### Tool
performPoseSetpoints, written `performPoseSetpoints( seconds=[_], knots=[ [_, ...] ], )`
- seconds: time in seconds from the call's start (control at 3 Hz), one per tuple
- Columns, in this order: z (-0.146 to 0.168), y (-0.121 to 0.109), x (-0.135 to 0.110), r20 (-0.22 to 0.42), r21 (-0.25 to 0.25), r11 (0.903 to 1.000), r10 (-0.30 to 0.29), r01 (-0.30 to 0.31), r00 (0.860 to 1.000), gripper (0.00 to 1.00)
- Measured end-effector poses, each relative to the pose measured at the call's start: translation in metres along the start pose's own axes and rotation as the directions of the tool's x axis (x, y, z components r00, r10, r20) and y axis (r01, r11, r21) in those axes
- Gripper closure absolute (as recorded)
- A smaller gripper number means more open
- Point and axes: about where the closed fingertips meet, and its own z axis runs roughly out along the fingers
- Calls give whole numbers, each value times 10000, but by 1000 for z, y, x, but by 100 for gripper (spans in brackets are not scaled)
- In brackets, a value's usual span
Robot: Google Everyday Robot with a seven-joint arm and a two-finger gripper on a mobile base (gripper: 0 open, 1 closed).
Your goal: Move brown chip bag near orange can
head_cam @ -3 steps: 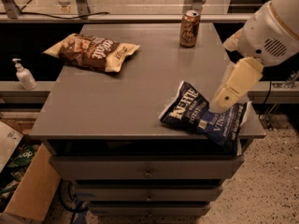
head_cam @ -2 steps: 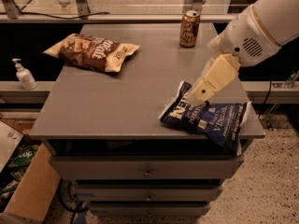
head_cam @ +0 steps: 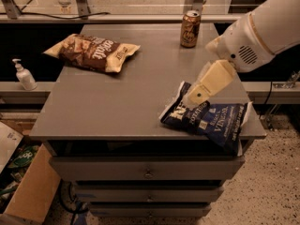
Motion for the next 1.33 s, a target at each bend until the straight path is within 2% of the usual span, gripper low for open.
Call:
performPoseSetpoints(
  seconds=[0.33,0.67,1.0,1.33],
  knots=[
    [44,-5,8,1161,-79,9999,-54,64,9932,0],
    [86,-30,2,2764,179,9998,-40,-10,9610,0],
    [114,-66,-10,4319,562,9966,295,-596,9014,0],
    [135,-97,-36,5593,704,9906,579,-1170,8269,0]
  ],
)
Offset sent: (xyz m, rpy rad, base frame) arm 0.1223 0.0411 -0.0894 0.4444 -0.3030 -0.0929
